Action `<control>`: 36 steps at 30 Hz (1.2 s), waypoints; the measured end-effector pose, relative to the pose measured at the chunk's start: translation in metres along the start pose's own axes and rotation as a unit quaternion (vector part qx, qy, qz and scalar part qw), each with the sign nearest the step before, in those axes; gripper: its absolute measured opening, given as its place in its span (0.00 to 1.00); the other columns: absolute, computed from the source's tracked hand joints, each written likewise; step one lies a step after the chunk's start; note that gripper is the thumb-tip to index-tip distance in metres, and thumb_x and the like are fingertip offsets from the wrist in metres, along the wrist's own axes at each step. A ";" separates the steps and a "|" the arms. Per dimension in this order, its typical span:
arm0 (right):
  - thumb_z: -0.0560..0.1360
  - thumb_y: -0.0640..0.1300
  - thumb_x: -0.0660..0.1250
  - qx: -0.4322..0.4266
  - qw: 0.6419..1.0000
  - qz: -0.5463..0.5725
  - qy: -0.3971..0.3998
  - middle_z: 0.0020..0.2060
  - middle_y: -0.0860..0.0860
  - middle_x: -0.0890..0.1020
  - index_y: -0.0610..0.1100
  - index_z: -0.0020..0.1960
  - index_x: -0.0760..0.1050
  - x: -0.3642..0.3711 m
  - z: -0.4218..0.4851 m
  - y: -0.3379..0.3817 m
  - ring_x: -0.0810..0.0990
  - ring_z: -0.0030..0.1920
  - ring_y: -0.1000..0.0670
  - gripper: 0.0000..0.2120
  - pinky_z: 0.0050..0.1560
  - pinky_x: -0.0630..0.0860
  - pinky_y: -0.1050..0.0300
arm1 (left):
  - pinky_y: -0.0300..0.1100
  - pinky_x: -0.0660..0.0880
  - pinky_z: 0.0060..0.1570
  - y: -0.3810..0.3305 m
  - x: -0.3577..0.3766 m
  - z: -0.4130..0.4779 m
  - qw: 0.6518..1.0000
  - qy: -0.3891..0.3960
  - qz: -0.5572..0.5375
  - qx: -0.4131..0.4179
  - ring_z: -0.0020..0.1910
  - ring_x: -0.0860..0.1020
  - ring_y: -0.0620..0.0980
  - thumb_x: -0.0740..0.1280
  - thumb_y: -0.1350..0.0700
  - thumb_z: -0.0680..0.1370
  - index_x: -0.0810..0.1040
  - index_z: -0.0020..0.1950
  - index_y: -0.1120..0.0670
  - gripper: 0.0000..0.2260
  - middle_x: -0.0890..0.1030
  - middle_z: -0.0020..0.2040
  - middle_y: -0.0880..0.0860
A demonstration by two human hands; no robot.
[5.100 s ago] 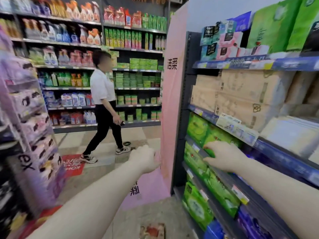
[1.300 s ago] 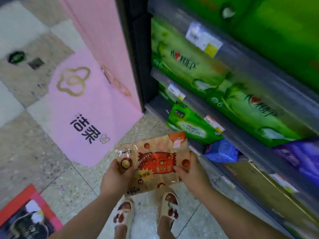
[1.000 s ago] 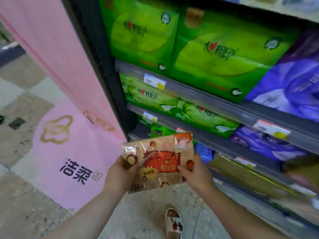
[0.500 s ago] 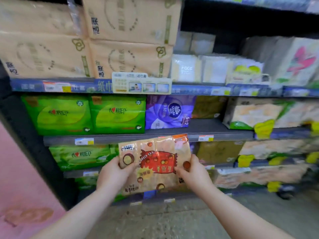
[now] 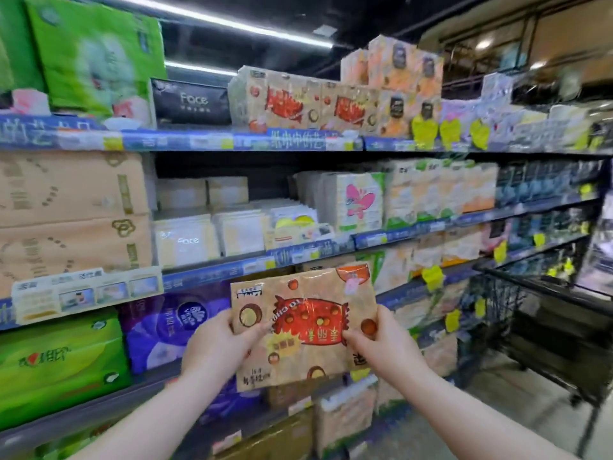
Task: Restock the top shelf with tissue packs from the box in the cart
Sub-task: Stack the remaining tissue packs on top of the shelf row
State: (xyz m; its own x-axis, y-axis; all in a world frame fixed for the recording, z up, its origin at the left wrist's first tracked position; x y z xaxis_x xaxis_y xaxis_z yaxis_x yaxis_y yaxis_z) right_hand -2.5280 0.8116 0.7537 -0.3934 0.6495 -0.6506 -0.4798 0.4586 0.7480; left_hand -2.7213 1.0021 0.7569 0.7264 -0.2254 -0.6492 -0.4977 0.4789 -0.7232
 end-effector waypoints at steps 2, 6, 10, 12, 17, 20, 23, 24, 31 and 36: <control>0.73 0.55 0.68 -0.003 1.000 -0.009 -0.021 0.50 0.52 0.78 0.47 0.57 0.67 -0.048 0.017 -0.014 0.77 0.49 0.50 0.19 0.39 0.69 0.58 | 0.41 0.70 0.35 -0.049 0.022 0.009 1.000 -0.001 0.003 0.025 0.42 0.77 0.46 0.68 0.35 0.69 0.77 0.47 0.43 0.15 0.80 0.42 0.44; 0.73 0.56 0.68 -0.026 0.998 -0.017 -0.063 0.45 0.55 0.76 0.48 0.54 0.67 -0.132 0.049 -0.036 0.77 0.49 0.50 0.18 0.40 0.69 0.57 | 0.41 0.72 0.37 -0.136 0.059 0.022 0.998 -0.002 -0.019 0.066 0.42 0.77 0.46 0.69 0.37 0.69 0.77 0.45 0.42 0.11 0.80 0.40 0.42; 0.72 0.55 0.69 -0.054 0.996 -0.005 -0.074 0.47 0.56 0.77 0.50 0.53 0.67 -0.184 0.076 -0.048 0.77 0.50 0.51 0.16 0.44 0.72 0.55 | 0.38 0.71 0.32 -0.193 0.080 0.030 0.996 -0.019 -0.038 0.079 0.38 0.75 0.40 0.69 0.37 0.70 0.76 0.48 0.42 0.13 0.78 0.39 0.39; 0.72 0.55 0.69 -0.071 0.995 -0.007 -0.074 0.48 0.55 0.78 0.50 0.53 0.67 -0.201 0.089 -0.046 0.77 0.50 0.51 0.16 0.44 0.72 0.56 | 0.37 0.70 0.31 -0.211 0.084 0.035 0.995 -0.028 -0.036 0.084 0.37 0.74 0.38 0.69 0.37 0.70 0.75 0.50 0.42 0.14 0.77 0.38 0.39; 0.72 0.57 0.69 -0.107 0.992 -0.009 -0.073 0.46 0.55 0.77 0.48 0.53 0.68 -0.220 0.125 -0.030 0.78 0.49 0.51 0.18 0.45 0.73 0.55 | 0.40 0.76 0.38 -0.240 0.071 0.057 0.993 -0.059 -0.012 0.098 0.42 0.79 0.43 0.69 0.37 0.70 0.75 0.44 0.41 0.11 0.77 0.37 0.38; 0.71 0.58 0.69 -0.124 0.989 -0.005 -0.081 0.44 0.56 0.77 0.48 0.51 0.69 -0.226 0.148 -0.016 0.77 0.47 0.51 0.18 0.44 0.74 0.54 | 0.37 0.70 0.32 -0.259 0.052 0.075 0.990 -0.087 -0.007 0.111 0.38 0.77 0.40 0.70 0.38 0.69 0.76 0.42 0.42 0.10 0.77 0.36 0.38; 0.71 0.57 0.70 -0.147 0.985 0.025 -0.092 0.45 0.54 0.79 0.47 0.52 0.70 -0.235 0.173 0.004 0.78 0.47 0.50 0.18 0.48 0.76 0.52 | 0.37 0.71 0.31 -0.280 0.036 0.099 0.987 -0.104 0.000 0.126 0.38 0.77 0.38 0.70 0.37 0.69 0.76 0.41 0.43 0.12 0.78 0.37 0.38; 0.71 0.57 0.70 -0.151 0.983 0.033 -0.096 0.45 0.53 0.79 0.47 0.52 0.70 -0.238 0.182 0.011 0.78 0.46 0.50 0.18 0.47 0.75 0.53 | 0.38 0.73 0.33 -0.286 0.031 0.111 0.986 -0.107 0.003 0.131 0.38 0.77 0.38 0.70 0.37 0.69 0.77 0.43 0.44 0.12 0.79 0.38 0.39; 0.72 0.58 0.69 -0.191 0.970 0.055 -0.142 0.43 0.56 0.76 0.48 0.52 0.69 -0.261 0.254 0.076 0.76 0.44 0.53 0.18 0.37 0.71 0.58 | 0.45 0.79 0.46 -0.335 -0.013 0.204 0.967 -0.160 0.047 0.193 0.47 0.79 0.48 0.66 0.27 0.61 0.79 0.51 0.49 0.31 0.81 0.45 0.46; 0.72 0.56 0.70 -0.237 0.951 0.060 -0.188 0.38 0.56 0.73 0.48 0.46 0.68 -0.271 0.301 0.140 0.73 0.38 0.54 0.16 0.32 0.66 0.59 | 0.41 0.74 0.40 -0.362 -0.056 0.254 0.948 -0.225 0.039 0.222 0.43 0.78 0.46 0.68 0.33 0.66 0.81 0.49 0.49 0.23 0.81 0.43 0.47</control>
State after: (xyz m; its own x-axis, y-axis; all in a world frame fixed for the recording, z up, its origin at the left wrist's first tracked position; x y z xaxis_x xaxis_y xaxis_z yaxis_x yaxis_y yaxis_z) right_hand -2.2524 0.8822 1.0737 -0.2018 0.8918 -0.4049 -0.7839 0.1007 0.6126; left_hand -2.4616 1.0572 1.1149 0.8742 0.1619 -0.4578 -0.3821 0.8111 -0.4429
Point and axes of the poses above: each hand's wrist, its own z-axis towards the middle knuckle, its own x-axis out of the palm, y = z × x, the point moved 9 cm from there along z, towards the middle knuckle
